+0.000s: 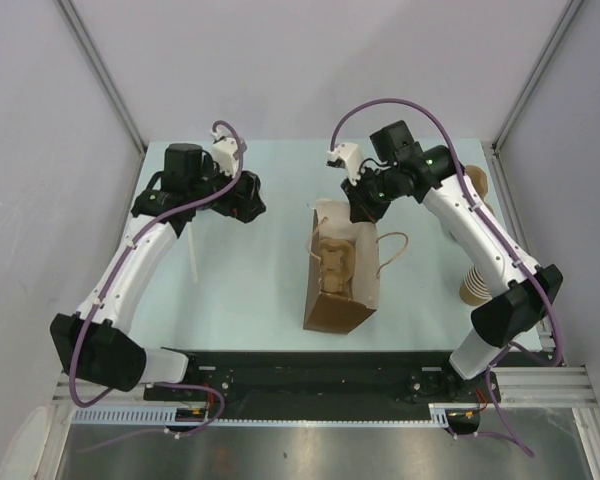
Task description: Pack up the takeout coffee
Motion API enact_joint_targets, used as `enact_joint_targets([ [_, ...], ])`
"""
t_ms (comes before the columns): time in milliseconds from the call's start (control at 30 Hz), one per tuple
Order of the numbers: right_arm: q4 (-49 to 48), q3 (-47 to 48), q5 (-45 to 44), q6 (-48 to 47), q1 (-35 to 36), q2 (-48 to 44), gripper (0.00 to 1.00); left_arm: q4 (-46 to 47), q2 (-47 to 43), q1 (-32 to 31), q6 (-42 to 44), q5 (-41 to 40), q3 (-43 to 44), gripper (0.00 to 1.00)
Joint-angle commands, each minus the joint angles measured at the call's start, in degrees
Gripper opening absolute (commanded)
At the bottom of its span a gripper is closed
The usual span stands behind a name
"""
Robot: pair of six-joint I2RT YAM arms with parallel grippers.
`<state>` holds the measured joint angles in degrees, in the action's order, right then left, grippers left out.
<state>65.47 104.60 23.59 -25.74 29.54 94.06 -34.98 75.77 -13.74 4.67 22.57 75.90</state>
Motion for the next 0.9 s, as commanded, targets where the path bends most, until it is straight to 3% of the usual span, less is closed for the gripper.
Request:
enact_joint_targets([
  [0, -4.8, 1.7, -3.2, -1.0, 1.0, 0.0, 0.0, 2.2, 1.9, 0.6, 1.8, -0.5, 1.8, 0.99],
  [67, -4.7, 1.6, -4.8, -1.6, 3.1, 0.0, 0.0, 2.6, 2.8, 0.6, 1.4, -0.5, 2.0, 0.99],
  [100, -4.8, 0.9, -6.6, -1.9, 3.8, 0.2, 0.05, 3.0, 3.2, 0.9, 1.1, -0.6, 2.0, 0.99],
  [133, -4.7, 0.3, -7.2, -3.0, 4.1, 0.5, 0.19, 3.4, 3.5, 1.1, 0.5, -0.4, 2.1, 0.99],
  [167, -4.1, -0.1, -7.7, -3.3, 4.0, 1.1, 0.43, 3.5, 4.6, 1.3, 0.3, -0.4, 2.3, 0.99],
  [333, -2.6, 8.3, -4.3, -1.7, 0.6, 4.8, 0.62, 3.2, 7.6, 4.2, -1.8, 1.2, 4.6, 0.99],
  [500, -1.5, 12.4, 0.9, -3.3, -0.4, 4.8, 0.71, 4.5, 8.4, 5.1, -1.3, 2.0, 4.1, 0.98],
  [600, -1.4, 11.6, -0.6, -4.1, 0.3, 5.1, 0.74, 5.5, 9.7, 5.1, 0.3, -1.5, 5.4, 0.98],
  [800, 2.6, 16.3, -2.0, -4.9, 0.2, 8.6, 0.75, -2.3, 23.1, 5.5, 3.9, -12.4, 20.3, 0.99],
  [867, 4.1, 18.3, -1.9, -4.9, -0.1, 9.4, 0.78, -4.8, 27.8, 5.5, 5.1, -12.7, 25.5, 0.99],
])
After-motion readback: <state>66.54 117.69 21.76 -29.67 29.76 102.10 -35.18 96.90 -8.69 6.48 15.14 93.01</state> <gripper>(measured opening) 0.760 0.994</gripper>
